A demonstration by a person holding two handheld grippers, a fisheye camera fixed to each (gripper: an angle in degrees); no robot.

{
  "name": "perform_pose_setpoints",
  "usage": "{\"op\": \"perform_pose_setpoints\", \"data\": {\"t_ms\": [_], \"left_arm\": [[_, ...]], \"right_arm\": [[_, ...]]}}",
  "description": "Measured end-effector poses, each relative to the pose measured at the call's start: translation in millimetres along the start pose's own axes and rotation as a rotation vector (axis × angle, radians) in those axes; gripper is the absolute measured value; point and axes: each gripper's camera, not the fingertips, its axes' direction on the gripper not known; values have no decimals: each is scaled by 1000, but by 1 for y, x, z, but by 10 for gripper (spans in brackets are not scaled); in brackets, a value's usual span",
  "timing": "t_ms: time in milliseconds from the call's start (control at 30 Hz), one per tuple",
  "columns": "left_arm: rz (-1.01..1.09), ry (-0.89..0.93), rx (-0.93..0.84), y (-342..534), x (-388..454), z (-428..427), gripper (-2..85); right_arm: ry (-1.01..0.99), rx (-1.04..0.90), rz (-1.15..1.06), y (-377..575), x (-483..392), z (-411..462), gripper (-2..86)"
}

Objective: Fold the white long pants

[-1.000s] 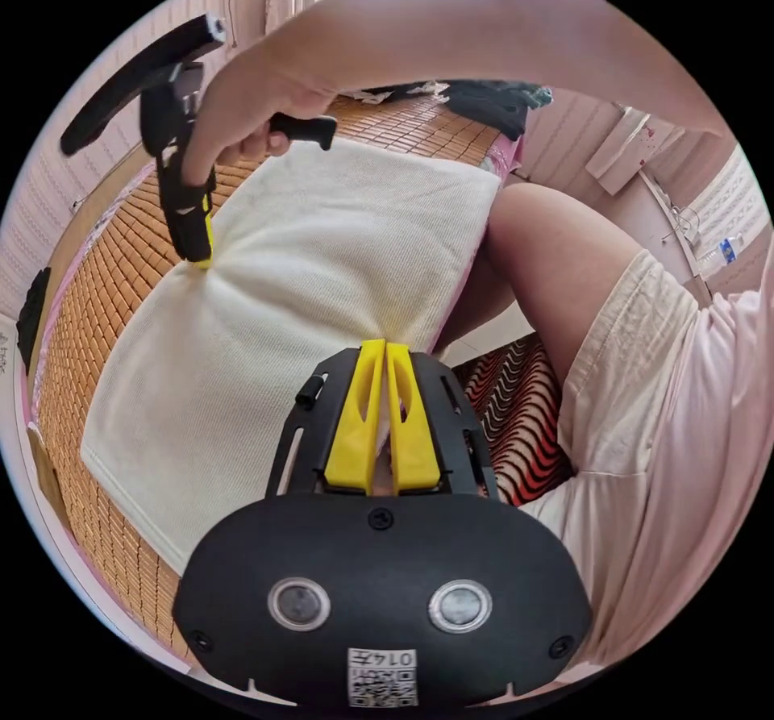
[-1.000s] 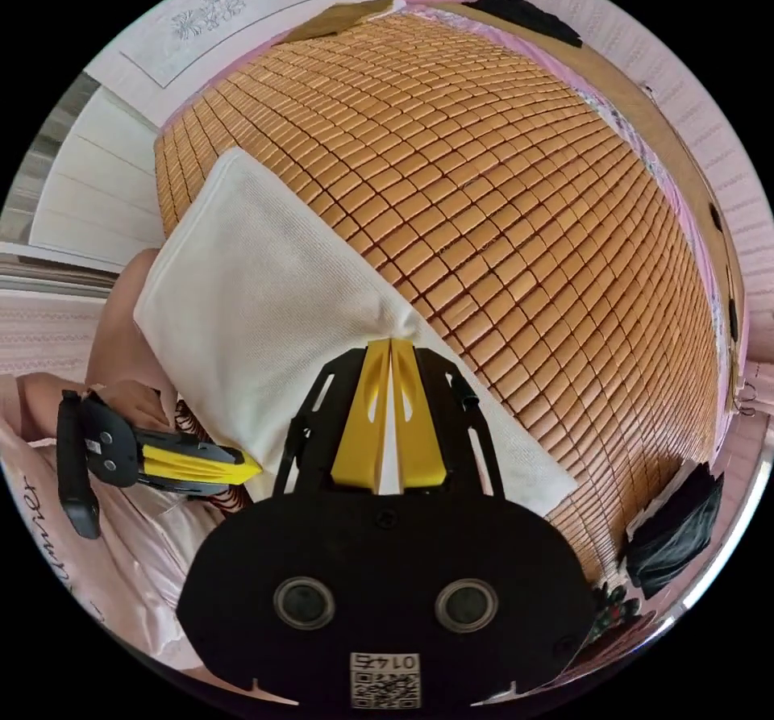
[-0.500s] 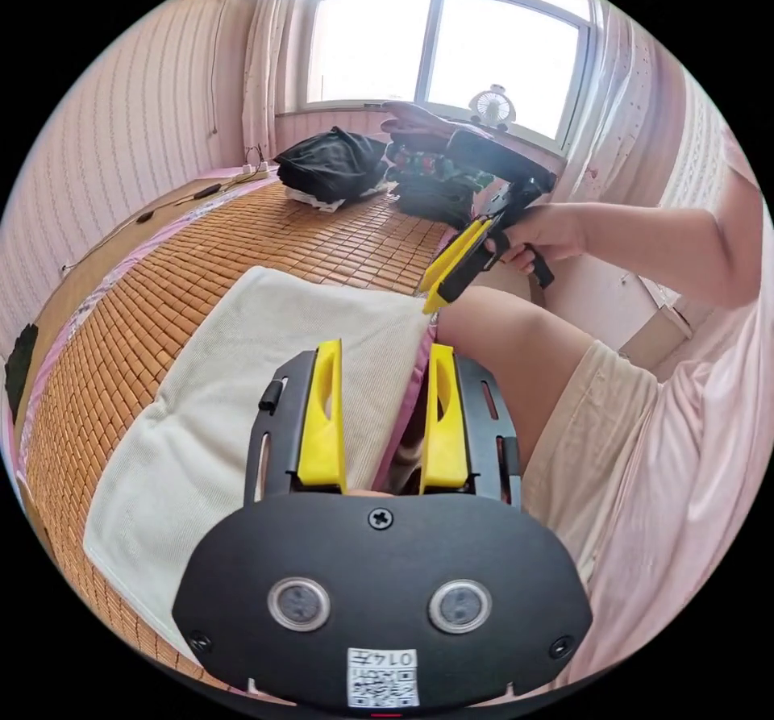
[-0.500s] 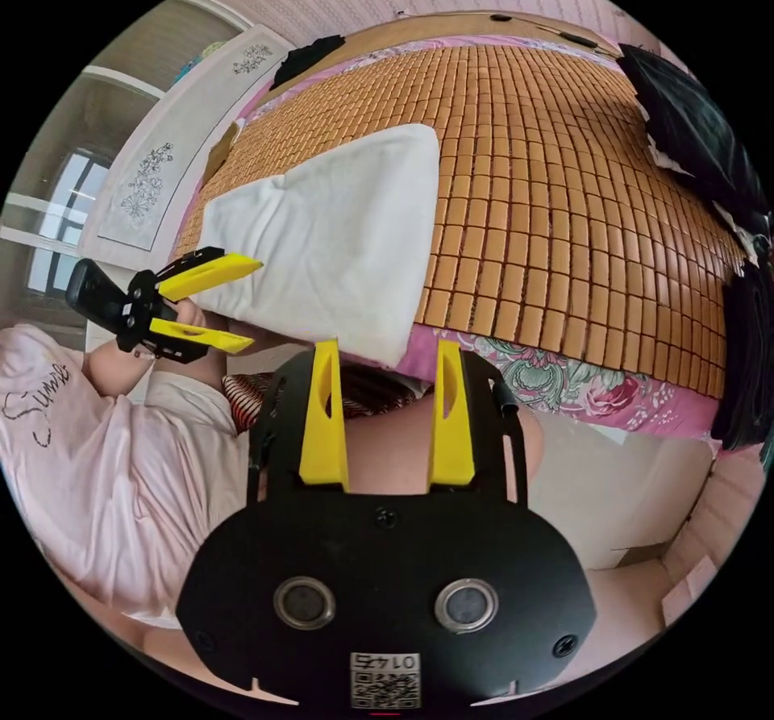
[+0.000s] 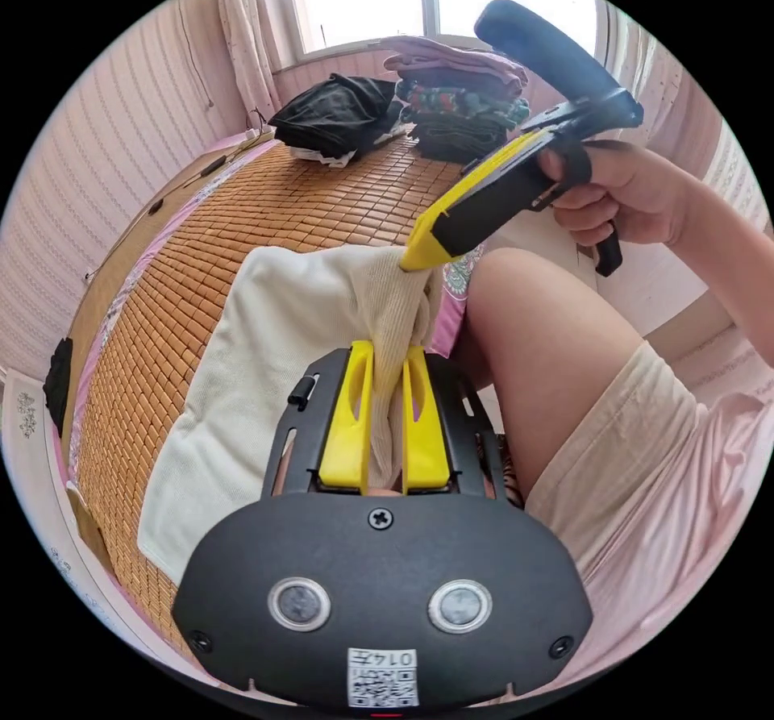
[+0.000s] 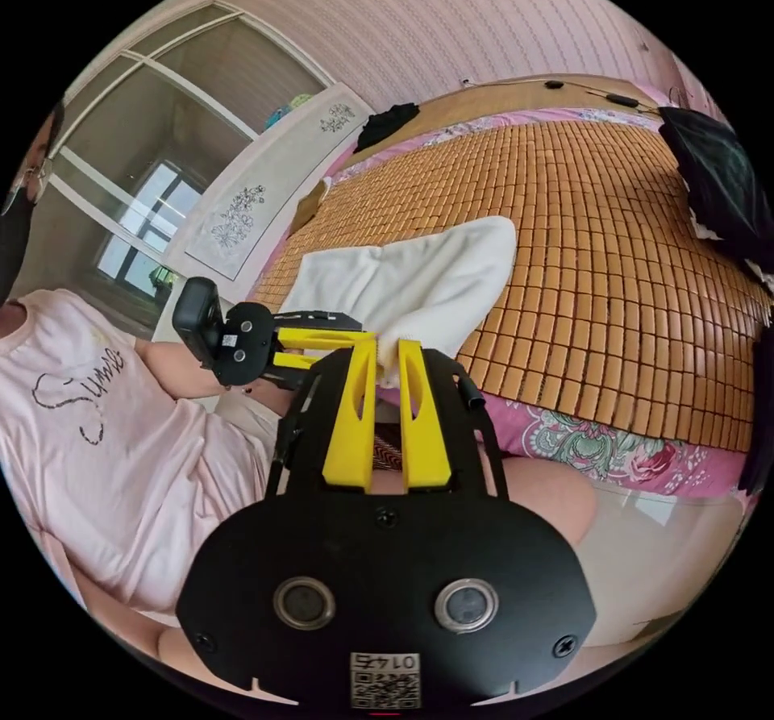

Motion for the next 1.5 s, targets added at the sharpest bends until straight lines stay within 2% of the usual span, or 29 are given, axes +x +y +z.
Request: {"op": "perform_pose_setpoints", "data": {"t_ms": [67, 133, 200, 267, 333, 433, 500, 600, 800, 900, 1000, 1100, 1233, 1267, 1367, 1500], "left_arm": [[-1, 39, -40, 3, 2, -7, 50], [0, 56, -63, 6, 9, -13, 48], [20, 41, -79, 11, 19, -21, 47], [43, 26, -83, 19, 29, -35, 48], [41, 31, -83, 25, 30, -47, 48], [42, 40, -75, 37, 30, -64, 48], [66, 22, -64, 43, 32, -71, 48], [110, 8, -19, 48, 36, -82, 48], [117, 156, 166, 26, 37, -96, 48], [112, 229, 271, 10, 36, -100, 49], [65, 242, 354, 16, 23, -104, 53], [-26, 238, 348, 42, -6, -112, 58], [-307, 94, 151, 108, -50, -134, 59], [-392, 45, 90, 132, -57, -138, 57], [-599, 24, 72, 186, -71, -150, 52], [-751, 45, 115, 211, -85, -163, 58]], "right_arm": [[39, 86, 107, 7, 33, -16, 85], [58, 91, 206, 11, 70, -16, 132], [-83, 81, 281, 13, 101, -7, 163], [-54, 43, 282, 12, 107, 3, 182], [-109, 13, 312, 12, 115, 13, 199], [-282, 35, 395, 21, 136, 19, 176], [-475, 136, 498, 36, 161, 5, 108], [-703, 258, 593, 54, 184, -13, 75], [-638, 428, 523, 62, 196, -117, 69], [-507, 414, 430, 45, 183, -165, 71], [-406, 350, 341, 17, 149, -167, 75], [-432, 239, 258, -16, 107, -115, 80], [-563, 114, 254, -44, 58, -8, 79], [-580, 84, 253, -48, 47, 29, 56], [-654, -57, 271, -52, 35, 96, 16], [-691, -46, 66, -39, 7, 63, 2]]}}
